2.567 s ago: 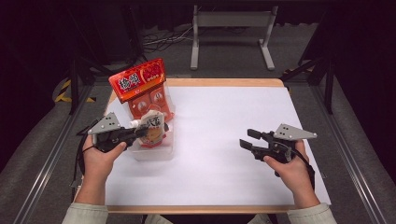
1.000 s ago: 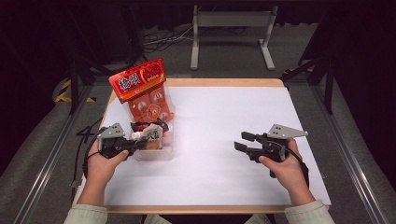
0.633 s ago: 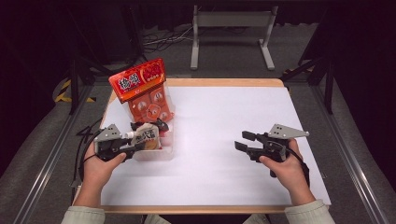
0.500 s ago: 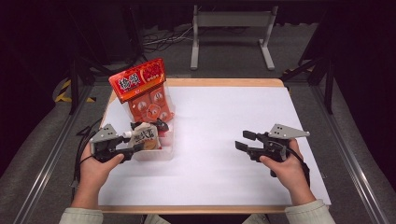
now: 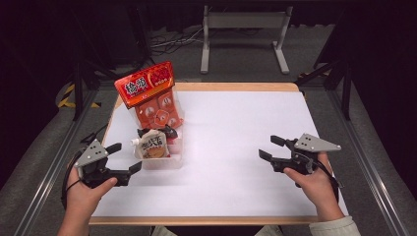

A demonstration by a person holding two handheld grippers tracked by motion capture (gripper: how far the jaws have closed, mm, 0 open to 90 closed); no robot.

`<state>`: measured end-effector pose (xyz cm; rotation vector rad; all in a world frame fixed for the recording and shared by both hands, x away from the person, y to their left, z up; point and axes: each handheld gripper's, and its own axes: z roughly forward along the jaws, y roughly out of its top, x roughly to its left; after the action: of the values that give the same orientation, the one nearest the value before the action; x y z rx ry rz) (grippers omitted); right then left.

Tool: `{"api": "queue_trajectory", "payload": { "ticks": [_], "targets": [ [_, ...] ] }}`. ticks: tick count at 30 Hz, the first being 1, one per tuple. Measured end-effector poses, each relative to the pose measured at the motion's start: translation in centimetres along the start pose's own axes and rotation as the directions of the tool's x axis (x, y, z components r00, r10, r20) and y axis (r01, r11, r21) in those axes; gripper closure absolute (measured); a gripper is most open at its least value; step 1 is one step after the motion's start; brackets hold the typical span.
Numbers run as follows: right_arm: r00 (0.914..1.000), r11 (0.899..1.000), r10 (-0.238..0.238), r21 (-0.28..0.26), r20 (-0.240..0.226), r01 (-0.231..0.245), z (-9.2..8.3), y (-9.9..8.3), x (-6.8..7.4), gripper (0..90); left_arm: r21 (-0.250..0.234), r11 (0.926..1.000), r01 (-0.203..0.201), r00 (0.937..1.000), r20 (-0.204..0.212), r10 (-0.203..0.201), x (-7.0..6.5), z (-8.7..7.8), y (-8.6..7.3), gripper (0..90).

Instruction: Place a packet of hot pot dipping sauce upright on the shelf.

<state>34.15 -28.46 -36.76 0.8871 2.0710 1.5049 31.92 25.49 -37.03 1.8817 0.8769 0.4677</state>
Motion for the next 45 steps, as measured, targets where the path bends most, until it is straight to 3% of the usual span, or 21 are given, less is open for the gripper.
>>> {"api": "queue_trajectory", "payload": {
  "ticks": [7,13,24,33,34,37,45],
  "targets": [
    [0.9984,1.000,-0.008,0.013,0.056,0.007,-1.6,-1.4,-0.7,27.1,0.013,0.9998,0.014,0.9999,0.005,-0.014,-0.1,0.3,-1.9,4.7],
    [0.9961,1.000,-0.001,-0.006,0.088,0.001,-2.9,-3.0,-1.2,27.1,-0.016,0.9986,0.050,0.9987,0.010,-0.050,0.0,1.0,-3.5,5.1],
    [0.9906,1.000,0.009,-0.028,0.136,-0.005,-4.5,-6.0,-1.9,27.3,-0.038,0.9964,0.075,0.9972,0.008,-0.075,0.0,2.6,-6.4,5.7],
    [0.9880,1.000,0.012,-0.022,0.154,-0.008,-4.6,-8.1,-1.9,29.8,-0.056,0.9977,0.039,0.9992,-0.005,-0.039,0.4,3.3,-7.5,7.2],
    [0.9883,1.000,0.012,-0.020,0.152,-0.009,-4.5,-8.2,-1.9,29.8,-0.081,0.9957,0.045,0.9990,0.008,-0.045,0.7,3.6,-7.8,7.3],
    [0.9870,1.000,0.015,-0.010,0.160,-0.013,-4.4,-8.6,-2.0,29.8,-0.101,0.9935,0.053,0.9986,0.009,-0.052,0.9,3.6,-7.8,7.7],
    [0.9849,0.999,0.041,-0.006,0.168,-0.041,-4.3,-9.0,-2.2,29.6,-0.091,0.9951,0.038,0.9993,-0.001,-0.039,0.8,3.5,-7.2,7.3]
  ]
}}
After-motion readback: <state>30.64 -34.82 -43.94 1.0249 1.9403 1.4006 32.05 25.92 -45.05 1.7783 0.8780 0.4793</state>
